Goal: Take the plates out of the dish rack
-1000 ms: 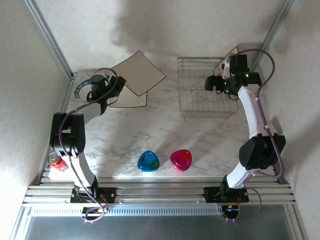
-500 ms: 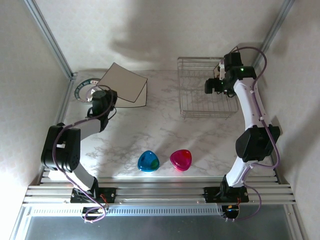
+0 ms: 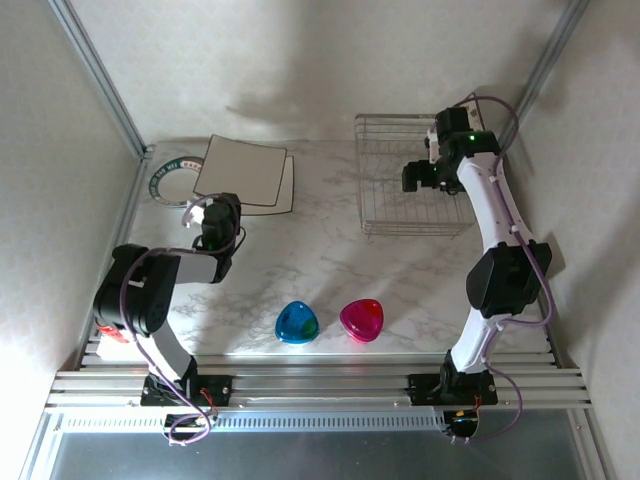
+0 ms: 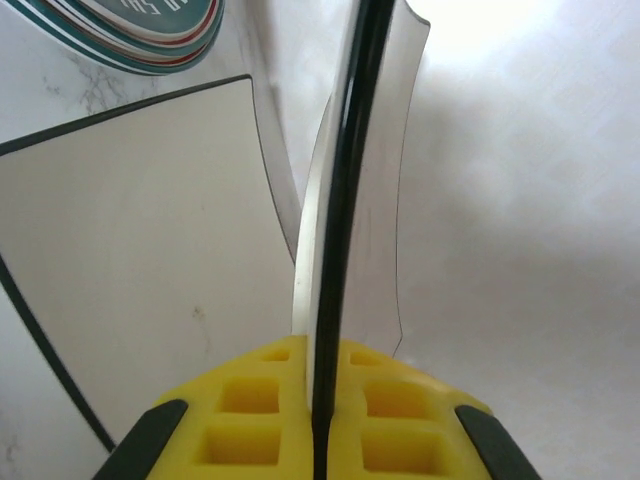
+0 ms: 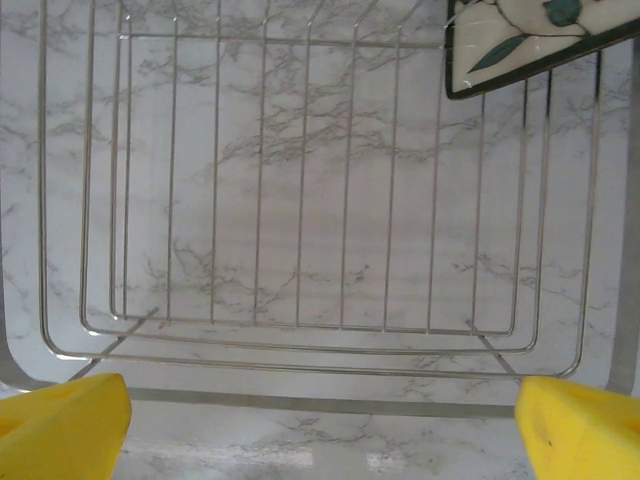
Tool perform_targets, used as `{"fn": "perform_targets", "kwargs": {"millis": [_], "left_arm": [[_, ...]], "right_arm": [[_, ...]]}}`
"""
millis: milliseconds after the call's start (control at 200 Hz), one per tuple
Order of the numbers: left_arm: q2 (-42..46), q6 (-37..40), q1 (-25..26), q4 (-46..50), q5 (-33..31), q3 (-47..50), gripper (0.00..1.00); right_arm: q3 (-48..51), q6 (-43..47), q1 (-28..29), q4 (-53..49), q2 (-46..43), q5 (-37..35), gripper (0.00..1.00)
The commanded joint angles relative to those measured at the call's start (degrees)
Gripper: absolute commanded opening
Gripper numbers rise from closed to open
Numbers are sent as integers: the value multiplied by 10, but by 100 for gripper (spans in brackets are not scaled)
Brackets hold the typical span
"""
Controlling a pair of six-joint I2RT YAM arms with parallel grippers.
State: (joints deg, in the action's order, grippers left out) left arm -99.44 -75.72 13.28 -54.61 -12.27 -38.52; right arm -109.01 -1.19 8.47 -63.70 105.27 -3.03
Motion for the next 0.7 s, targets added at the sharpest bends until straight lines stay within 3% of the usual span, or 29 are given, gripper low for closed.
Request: {"fn": "perform_targets", "kwargs": {"millis": [0,696], "left_arm": [[-19,-42,10,-188,-48,-20,0],[-147,-42,35,-241,-86,-82,0]], "right_arm": [[-18,15,8,-25,14,-6,99],[5,13,11,-4,18,7,99]]}}
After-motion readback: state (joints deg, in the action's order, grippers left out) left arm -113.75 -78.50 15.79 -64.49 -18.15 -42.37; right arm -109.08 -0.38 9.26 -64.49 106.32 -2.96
